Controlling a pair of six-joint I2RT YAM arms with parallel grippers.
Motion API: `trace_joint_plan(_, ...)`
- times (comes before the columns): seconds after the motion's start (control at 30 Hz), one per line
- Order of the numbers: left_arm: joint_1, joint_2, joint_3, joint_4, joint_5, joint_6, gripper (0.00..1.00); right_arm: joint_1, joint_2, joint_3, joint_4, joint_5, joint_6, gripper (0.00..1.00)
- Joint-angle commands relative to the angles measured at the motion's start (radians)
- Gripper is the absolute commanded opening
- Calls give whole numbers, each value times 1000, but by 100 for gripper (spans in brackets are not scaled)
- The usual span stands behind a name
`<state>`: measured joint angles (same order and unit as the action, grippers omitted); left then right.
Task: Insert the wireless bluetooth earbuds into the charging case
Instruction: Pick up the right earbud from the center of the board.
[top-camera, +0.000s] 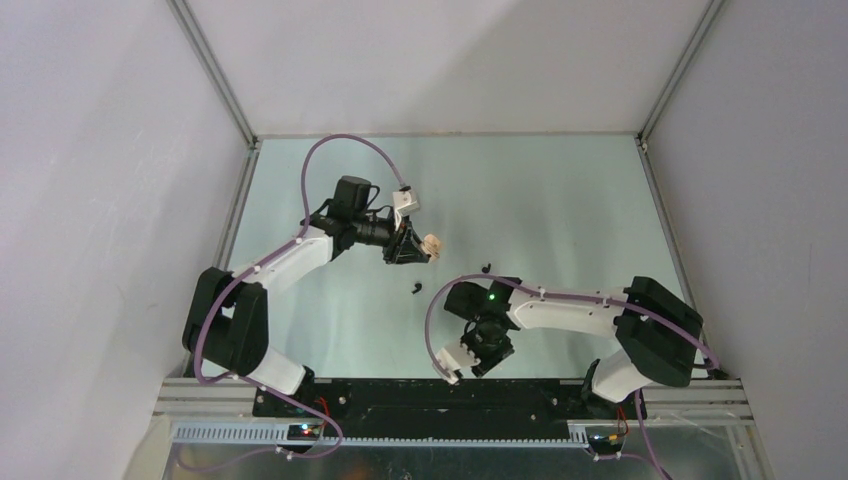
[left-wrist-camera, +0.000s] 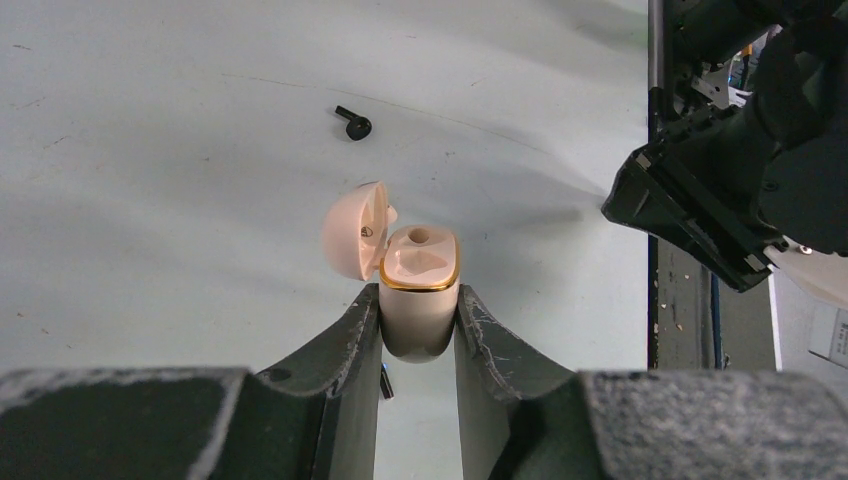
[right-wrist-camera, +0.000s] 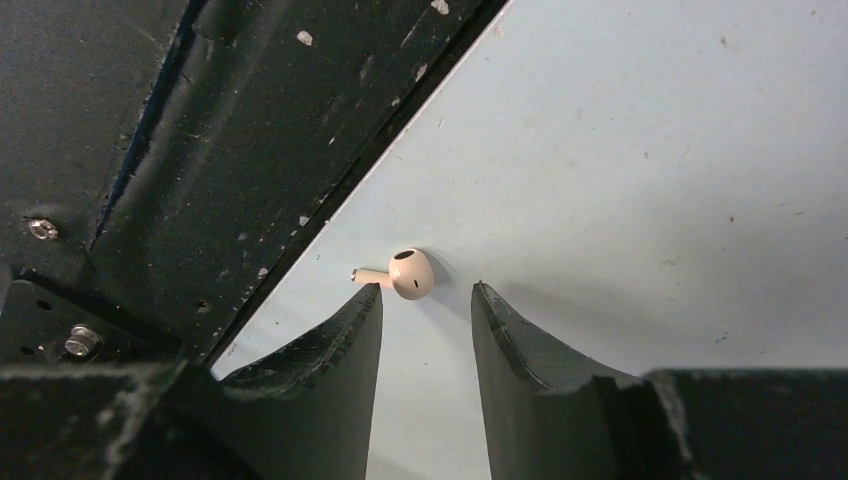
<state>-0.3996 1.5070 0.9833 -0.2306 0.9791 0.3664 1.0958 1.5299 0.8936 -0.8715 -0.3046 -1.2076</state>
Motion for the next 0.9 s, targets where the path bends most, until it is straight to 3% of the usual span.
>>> trace_joint_plan(0.0,4,-8,3,10,25,8,0,22,2,48,-48,-15,-24,43)
trace_joint_plan(0.87,0,-14,-1,3,38,16,0,20,176,163,-171,-44,-40,38)
